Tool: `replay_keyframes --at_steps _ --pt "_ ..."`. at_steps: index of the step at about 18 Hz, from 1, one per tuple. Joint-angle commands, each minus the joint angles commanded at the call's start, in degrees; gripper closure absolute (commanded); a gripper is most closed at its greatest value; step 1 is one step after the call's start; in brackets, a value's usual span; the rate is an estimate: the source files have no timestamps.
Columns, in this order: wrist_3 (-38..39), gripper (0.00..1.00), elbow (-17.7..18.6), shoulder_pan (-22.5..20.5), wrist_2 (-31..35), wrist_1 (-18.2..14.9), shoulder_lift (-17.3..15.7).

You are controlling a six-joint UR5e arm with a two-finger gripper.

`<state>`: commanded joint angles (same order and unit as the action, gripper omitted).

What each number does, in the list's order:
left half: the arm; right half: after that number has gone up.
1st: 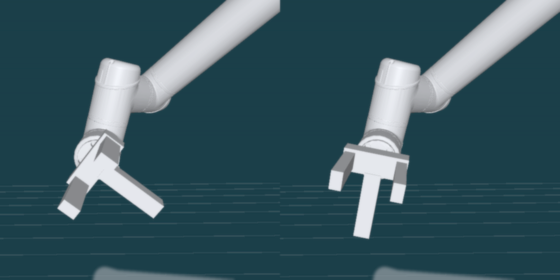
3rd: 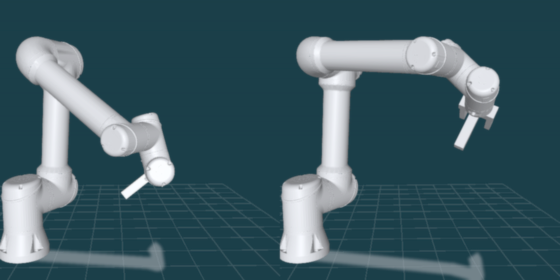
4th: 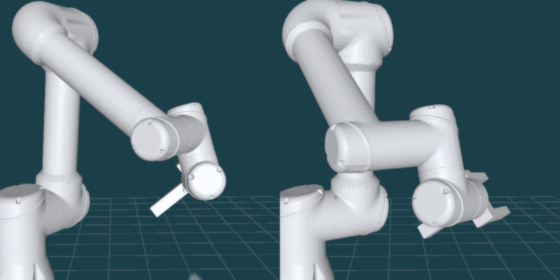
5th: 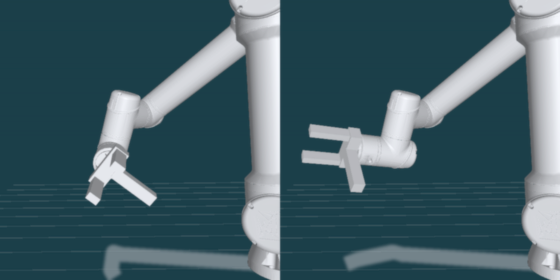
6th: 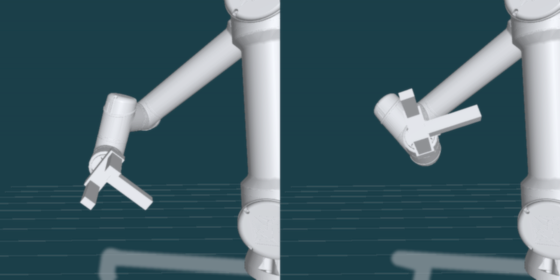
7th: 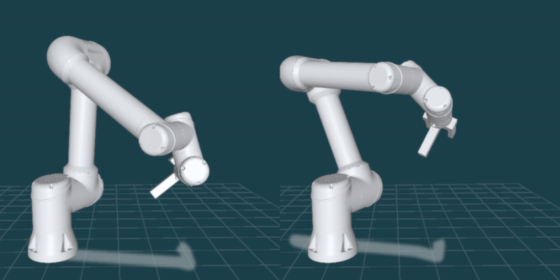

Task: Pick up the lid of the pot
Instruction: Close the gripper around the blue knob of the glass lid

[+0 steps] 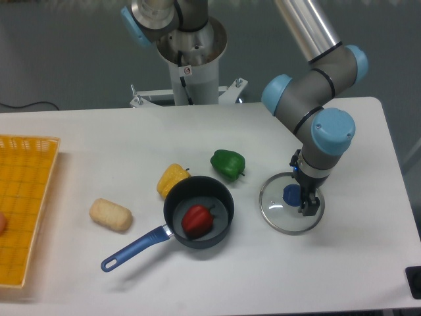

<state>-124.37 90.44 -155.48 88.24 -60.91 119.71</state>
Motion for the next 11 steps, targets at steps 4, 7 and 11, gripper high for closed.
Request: replay_keyframes --at_steps 4,7,11 --pt "0.17 0.00 0.17 0.53 0.17 0.00 0.44" --pt "0.26 0.00 0.70 0.53 0.18 0.61 0.44" --pt "0.26 0.00 0.70 0.53 0.18 0.88 0.88"
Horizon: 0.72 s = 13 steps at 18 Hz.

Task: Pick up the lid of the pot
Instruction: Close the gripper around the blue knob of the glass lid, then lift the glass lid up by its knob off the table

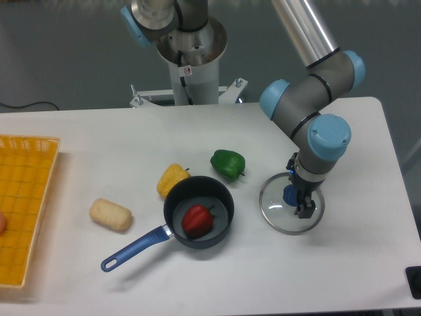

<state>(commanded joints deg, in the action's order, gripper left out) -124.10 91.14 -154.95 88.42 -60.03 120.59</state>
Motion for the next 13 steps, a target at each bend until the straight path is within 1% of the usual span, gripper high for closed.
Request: replay_keyframes --at_steps 5,11,12,13 --pt "-0.09 0.00 0.09 0.00 0.00 0.70 0.53" --pt "0.17 0.00 0.17 0.00 0.09 0.70 0.88" --pt "0.18 0.00 0.44 0.00 0.09 0.70 0.88" --pt "0.35 0.05 0.53 0.00 0.09 0.70 0.79"
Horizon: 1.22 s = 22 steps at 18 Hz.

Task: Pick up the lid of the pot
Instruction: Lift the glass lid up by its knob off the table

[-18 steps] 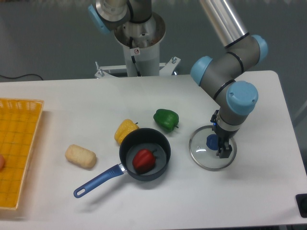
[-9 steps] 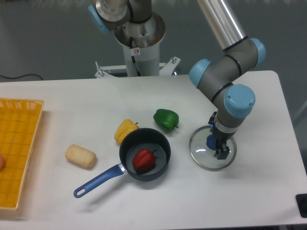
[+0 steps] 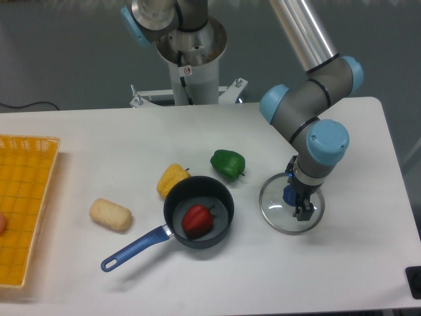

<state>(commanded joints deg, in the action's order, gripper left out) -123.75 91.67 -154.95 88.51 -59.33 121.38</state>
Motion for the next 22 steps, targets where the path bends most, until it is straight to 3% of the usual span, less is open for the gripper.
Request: replay_keyframes --at_steps 12,18,22 --pt "0.18 0.53 0.00 -0.09 0.09 -0.18 -0.18" --pt "0.70 0.63 0.00 -0.09 0.09 -0.18 -0.62" --pt "3.51 0.63 -0.09 0.18 0.26 -0.35 -1.93"
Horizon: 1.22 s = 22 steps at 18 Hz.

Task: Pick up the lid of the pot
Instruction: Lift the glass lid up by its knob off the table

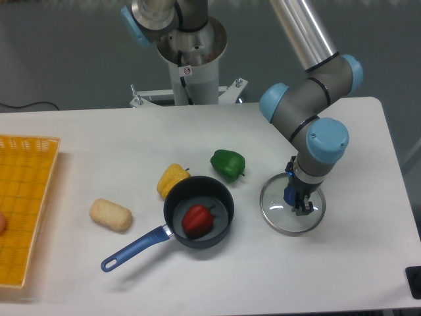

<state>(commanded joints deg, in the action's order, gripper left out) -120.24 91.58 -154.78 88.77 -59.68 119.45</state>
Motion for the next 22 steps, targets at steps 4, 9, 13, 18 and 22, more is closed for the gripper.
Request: replay_keyframes --at_steps 4,9,13,18,22 --pt "2.11 0.66 0.00 0.17 0.09 -0.62 -1.93" --pt "5.88 0.67 -0.09 0.87 2.46 -0.70 -3.87" --pt "9.40 0.67 -0.09 1.23 2.55 -1.05 -4.66" --pt "12.21 0.67 -0.62 1.14 2.03 -5.00 -5.81" --pt "16.61 0.67 -1.23 1.14 1.85 -7.46 -7.38"
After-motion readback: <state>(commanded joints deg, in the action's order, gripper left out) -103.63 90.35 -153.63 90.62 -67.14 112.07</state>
